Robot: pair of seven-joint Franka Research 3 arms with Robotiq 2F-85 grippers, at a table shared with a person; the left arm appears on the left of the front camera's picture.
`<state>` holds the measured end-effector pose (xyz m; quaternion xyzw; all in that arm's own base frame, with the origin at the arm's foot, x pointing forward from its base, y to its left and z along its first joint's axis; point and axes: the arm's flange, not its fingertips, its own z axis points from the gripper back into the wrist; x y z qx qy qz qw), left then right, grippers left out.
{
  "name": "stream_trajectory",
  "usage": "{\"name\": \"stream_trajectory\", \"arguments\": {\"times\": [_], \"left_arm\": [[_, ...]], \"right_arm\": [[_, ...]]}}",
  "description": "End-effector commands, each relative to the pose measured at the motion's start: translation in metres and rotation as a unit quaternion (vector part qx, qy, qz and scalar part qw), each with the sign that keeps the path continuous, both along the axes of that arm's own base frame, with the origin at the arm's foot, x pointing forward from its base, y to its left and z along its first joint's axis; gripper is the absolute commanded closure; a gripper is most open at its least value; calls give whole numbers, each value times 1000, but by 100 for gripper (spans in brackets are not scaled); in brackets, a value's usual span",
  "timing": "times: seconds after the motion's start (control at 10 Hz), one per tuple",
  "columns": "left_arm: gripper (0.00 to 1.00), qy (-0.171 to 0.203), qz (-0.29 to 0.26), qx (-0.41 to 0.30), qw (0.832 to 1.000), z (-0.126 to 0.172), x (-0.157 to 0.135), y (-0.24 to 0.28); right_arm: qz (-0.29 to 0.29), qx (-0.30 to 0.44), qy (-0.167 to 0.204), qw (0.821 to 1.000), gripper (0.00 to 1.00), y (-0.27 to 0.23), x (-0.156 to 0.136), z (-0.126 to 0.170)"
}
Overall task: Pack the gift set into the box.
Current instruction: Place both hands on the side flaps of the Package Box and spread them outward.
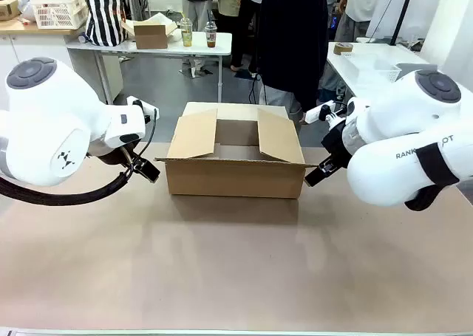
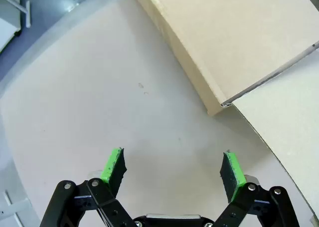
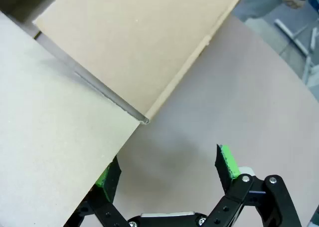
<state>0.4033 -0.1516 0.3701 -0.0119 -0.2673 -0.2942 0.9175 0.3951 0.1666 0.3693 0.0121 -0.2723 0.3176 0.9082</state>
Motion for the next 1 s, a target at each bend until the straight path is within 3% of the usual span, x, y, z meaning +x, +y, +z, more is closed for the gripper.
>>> {"name": "stream_trajectory", "arguments": {"times": [0.0, 0.7, 0.9], "left_arm": [[0, 0, 0, 0, 1000, 0, 0, 0], [0, 0, 0, 0, 1000, 0, 0, -1], [0, 91, -25, 42, 995, 26, -21, 21]], "right_arm": [[0, 1, -3, 1000, 0, 1, 1, 1], [0, 0, 0, 1000, 0, 0, 0, 0], [28, -36, 129, 991, 0, -25, -15, 26]]}}
